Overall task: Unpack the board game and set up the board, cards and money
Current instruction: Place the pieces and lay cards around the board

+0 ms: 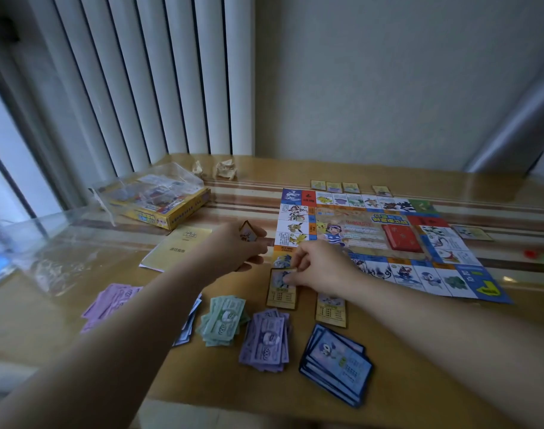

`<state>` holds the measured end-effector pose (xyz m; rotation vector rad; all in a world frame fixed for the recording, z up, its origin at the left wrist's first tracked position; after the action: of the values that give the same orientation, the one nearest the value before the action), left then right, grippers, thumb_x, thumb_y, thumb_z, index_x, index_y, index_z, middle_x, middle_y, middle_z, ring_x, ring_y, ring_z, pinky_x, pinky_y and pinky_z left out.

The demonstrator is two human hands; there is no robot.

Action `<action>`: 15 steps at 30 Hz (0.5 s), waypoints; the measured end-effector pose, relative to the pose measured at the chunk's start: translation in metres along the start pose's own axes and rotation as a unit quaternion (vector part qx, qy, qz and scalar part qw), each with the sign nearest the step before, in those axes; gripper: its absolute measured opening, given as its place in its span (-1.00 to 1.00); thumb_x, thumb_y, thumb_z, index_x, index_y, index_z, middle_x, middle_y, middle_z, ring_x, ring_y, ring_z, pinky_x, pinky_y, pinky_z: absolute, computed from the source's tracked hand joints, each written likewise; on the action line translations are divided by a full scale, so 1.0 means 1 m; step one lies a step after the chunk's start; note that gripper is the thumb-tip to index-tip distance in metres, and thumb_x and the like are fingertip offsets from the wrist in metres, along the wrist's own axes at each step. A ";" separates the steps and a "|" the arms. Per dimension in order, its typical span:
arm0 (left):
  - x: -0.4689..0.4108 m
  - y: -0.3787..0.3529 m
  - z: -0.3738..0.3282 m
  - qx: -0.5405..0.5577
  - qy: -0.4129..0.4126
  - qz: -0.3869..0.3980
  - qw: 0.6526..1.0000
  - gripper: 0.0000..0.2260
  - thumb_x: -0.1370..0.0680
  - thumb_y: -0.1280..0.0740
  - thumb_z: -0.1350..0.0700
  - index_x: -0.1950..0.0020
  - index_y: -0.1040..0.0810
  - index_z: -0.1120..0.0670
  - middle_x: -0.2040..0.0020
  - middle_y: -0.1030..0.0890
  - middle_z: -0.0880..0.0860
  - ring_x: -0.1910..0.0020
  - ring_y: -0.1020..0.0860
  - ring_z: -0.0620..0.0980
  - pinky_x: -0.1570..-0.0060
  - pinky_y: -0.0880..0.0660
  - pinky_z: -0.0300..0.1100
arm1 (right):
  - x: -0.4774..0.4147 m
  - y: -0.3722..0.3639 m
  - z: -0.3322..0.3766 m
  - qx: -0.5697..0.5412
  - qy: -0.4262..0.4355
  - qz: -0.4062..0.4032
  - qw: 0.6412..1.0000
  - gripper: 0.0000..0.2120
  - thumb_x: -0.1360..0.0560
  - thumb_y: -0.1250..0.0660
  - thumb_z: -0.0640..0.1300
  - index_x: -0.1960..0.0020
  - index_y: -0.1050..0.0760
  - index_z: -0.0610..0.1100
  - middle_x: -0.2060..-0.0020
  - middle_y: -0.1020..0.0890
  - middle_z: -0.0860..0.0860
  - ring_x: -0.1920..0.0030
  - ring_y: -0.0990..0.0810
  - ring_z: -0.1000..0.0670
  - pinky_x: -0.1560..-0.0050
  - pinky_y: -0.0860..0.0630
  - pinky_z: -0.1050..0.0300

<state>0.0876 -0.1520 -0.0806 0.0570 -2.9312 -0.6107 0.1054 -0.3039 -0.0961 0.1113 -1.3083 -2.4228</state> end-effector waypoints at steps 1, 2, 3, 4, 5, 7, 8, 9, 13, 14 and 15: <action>0.000 0.000 0.000 0.003 0.001 0.000 1.000 -0.88 -0.53 -0.36 0.21 0.07 -0.50 0.00 0.11 -0.64 0.08 0.21 -0.62 -0.07 0.32 -0.47 -0.24 | 0.001 0.001 0.000 0.020 0.004 -0.014 1.000 -0.76 -0.36 -0.50 0.07 0.18 -0.44 0.06 0.27 -0.56 0.14 0.13 -0.55 0.07 0.04 -0.35 0.09; 0.000 0.000 -0.001 0.003 0.001 0.000 1.000 -0.88 -0.53 -0.36 0.21 0.07 -0.50 0.00 0.11 -0.64 0.08 0.21 -0.62 -0.07 0.30 -0.48 -0.24 | 0.003 0.002 -0.001 0.035 0.008 -0.027 0.999 -0.76 -0.35 -0.50 0.10 0.17 -0.46 0.06 0.29 -0.55 0.15 0.13 -0.54 0.08 0.00 -0.29 0.09; 0.001 -0.001 -0.001 0.003 0.002 0.000 1.000 -0.89 -0.53 -0.36 0.20 0.07 -0.50 0.00 0.11 -0.64 0.07 0.20 -0.62 -0.07 0.29 -0.48 -0.23 | 0.004 0.003 -0.001 0.044 0.012 -0.036 0.998 -0.76 -0.35 -0.49 0.12 0.15 -0.47 0.05 0.30 -0.54 0.16 0.12 -0.54 0.08 -0.04 -0.24 0.08; 0.000 -0.001 -0.001 0.003 0.003 0.001 1.000 -0.90 -0.53 -0.36 0.20 0.06 -0.50 0.00 0.11 -0.64 0.06 0.20 -0.62 -0.07 0.29 -0.48 -0.23 | 0.005 0.003 -0.002 0.049 0.015 -0.041 0.998 -0.75 -0.35 -0.48 0.13 0.14 -0.48 0.05 0.30 -0.54 0.16 0.12 -0.54 0.08 -0.06 -0.22 0.07; 0.000 -0.001 0.000 0.006 0.005 0.002 1.000 -0.90 -0.53 -0.36 0.19 0.05 -0.50 0.00 0.12 -0.64 0.05 0.20 -0.62 -0.07 0.29 -0.48 -0.23 | 0.006 0.003 -0.002 0.052 0.017 -0.042 0.998 -0.75 -0.36 -0.48 0.14 0.14 -0.48 0.05 0.30 -0.54 0.16 0.11 -0.54 0.07 -0.07 -0.20 0.07; -0.001 -0.002 0.000 0.016 0.012 0.003 1.000 -0.91 -0.53 -0.37 0.17 0.02 -0.51 0.02 0.11 -0.64 0.05 0.21 -0.62 -0.07 0.31 -0.48 -0.24 | 0.006 0.001 -0.003 0.057 0.020 -0.041 0.997 -0.75 -0.36 -0.47 0.15 0.15 -0.48 0.05 0.29 -0.54 0.16 0.10 -0.53 0.07 -0.09 -0.20 0.06; -0.001 -0.002 0.000 0.027 0.017 0.002 1.000 -0.91 -0.53 -0.37 0.16 0.00 -0.52 0.04 0.12 -0.65 0.05 0.22 -0.62 -0.07 0.32 -0.49 -0.24 | 0.006 0.000 -0.003 0.062 0.022 -0.041 0.997 -0.75 -0.36 -0.46 0.17 0.14 -0.49 0.06 0.28 -0.54 0.16 0.10 -0.53 0.07 -0.10 -0.21 0.04; -0.001 -0.003 -0.001 0.045 0.023 0.002 0.999 -0.90 -0.53 -0.37 0.16 -0.02 -0.52 0.05 0.12 -0.65 0.06 0.23 -0.62 -0.07 0.32 -0.50 -0.24 | 0.005 0.000 -0.003 0.069 0.023 -0.041 0.997 -0.74 -0.36 -0.46 0.18 0.13 -0.49 0.06 0.28 -0.54 0.16 0.09 -0.53 0.07 -0.12 -0.22 0.03; 0.002 -0.009 -0.001 0.157 0.053 0.007 0.986 -0.89 -0.58 -0.29 0.19 -0.09 -0.53 0.11 0.08 -0.65 0.09 0.21 -0.61 -0.04 0.26 -0.50 -0.20 | 0.002 -0.001 -0.003 0.088 0.028 -0.037 0.995 -0.72 -0.35 -0.45 0.21 0.10 -0.53 0.04 0.31 -0.49 0.17 0.06 -0.52 0.04 -0.17 -0.24 -0.02; 0.002 -0.010 -0.001 0.184 0.061 0.008 0.981 -0.88 -0.59 -0.27 0.19 -0.11 -0.53 0.12 0.06 -0.65 0.11 0.20 -0.60 -0.03 0.25 -0.50 -0.19 | 0.001 -0.001 -0.003 0.089 0.029 -0.037 0.995 -0.71 -0.35 -0.44 0.21 0.09 -0.53 0.04 0.31 -0.48 0.17 0.06 -0.51 0.03 -0.16 -0.24 -0.02; 0.003 -0.012 -0.001 0.204 0.067 0.011 0.977 -0.86 -0.59 -0.26 0.20 -0.12 -0.53 0.13 0.03 -0.64 0.13 0.18 -0.60 -0.02 0.25 -0.49 -0.19 | 0.000 -0.001 -0.002 0.090 0.033 -0.039 0.995 -0.71 -0.35 -0.44 0.21 0.09 -0.52 0.04 0.31 -0.48 0.17 0.05 -0.51 0.03 -0.15 -0.23 -0.01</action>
<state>0.0851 -0.1631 -0.0843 0.1056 -2.8689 0.0081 0.1053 -0.3052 -0.0977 0.2926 -1.5153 -2.3394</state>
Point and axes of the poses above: each hand's wrist, its own x-axis away from the middle knuckle, its own y-axis out of the back of the hand, z = x × y, the point moved 7 cm from there along -x, towards the middle knuckle
